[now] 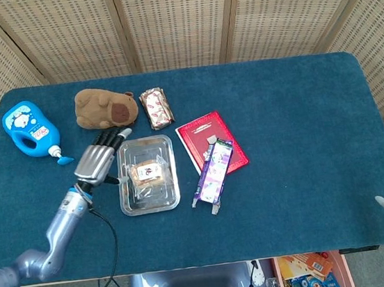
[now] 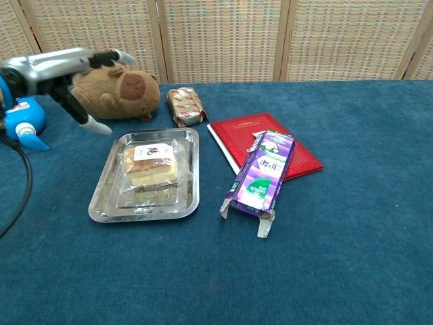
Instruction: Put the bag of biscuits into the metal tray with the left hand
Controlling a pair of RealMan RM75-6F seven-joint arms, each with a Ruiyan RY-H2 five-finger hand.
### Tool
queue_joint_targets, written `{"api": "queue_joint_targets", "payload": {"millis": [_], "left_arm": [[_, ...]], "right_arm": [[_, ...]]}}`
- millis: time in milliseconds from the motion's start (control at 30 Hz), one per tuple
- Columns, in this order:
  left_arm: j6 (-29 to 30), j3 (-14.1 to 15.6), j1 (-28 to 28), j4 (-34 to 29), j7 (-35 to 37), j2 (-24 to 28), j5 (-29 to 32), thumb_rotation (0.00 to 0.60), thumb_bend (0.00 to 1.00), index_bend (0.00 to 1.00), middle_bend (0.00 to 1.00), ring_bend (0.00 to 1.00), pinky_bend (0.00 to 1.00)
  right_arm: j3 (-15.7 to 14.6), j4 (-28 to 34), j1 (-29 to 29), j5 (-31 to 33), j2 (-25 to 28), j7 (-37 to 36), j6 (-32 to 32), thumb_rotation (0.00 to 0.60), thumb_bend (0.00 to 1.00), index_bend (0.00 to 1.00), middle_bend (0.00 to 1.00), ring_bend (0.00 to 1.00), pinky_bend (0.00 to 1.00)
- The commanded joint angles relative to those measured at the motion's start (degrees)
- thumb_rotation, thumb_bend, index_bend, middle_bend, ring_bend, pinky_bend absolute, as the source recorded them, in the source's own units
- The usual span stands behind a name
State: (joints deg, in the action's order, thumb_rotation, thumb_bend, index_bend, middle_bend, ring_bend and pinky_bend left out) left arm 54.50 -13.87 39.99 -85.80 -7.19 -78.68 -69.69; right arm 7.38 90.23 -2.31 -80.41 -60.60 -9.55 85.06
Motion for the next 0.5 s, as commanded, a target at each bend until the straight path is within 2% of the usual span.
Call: {"api": "queue_joint_targets", "payload": {"millis": [33,133,233,400,500], "left_arm": [[11.51,1.14,-9.88,-9.36,0.3,11.37,-1.12,0.6,0.0,0.0,0.0,0.0,0.0],[14.28,2.79,-13.48,-11.22,1.26,14.32,-0.93,0.6,0.0,0.0,0.0,0.0,0.0],[18.78,6.31,-18.93,-13.18,2.69,16.97,-2.55,0.6,0.0,0.0,0.0,0.0,0.0],[22.97,11.05,-24.68,-14.08,4.71,18.04,-6.06,0.6,0.0,0.0,0.0,0.0,0.0],[25.0,12.06,-26.28,-13.74,6.13,17.56,-8.65,0.6,0.0,0.0,0.0,0.0,0.0]], "right_arm": [[-0.19,0.55,0.23,-0.73,0.21,-0.05,0.69,0.6,0.0,0.0,0.0,0.0,0.0],[-0.27,0.72,0.29,-1.1,0.25,0.09,0.97,0.6,0.0,0.0,0.0,0.0,0.0],[-0.29,0.68,0.26,-1.34,0.27,0.46,1.14,0.6,0.0,0.0,0.0,0.0,0.0],[-0.44,0.67,0.24,-1.68,0.2,0.61,1.23,0.6,0.0,0.0,0.0,0.0,0.0],[-0.49,0.86,0.31,-2.03,0.21,0.78,1.59,0.6,0.0,0.0,0.0,0.0,0.0]]}}
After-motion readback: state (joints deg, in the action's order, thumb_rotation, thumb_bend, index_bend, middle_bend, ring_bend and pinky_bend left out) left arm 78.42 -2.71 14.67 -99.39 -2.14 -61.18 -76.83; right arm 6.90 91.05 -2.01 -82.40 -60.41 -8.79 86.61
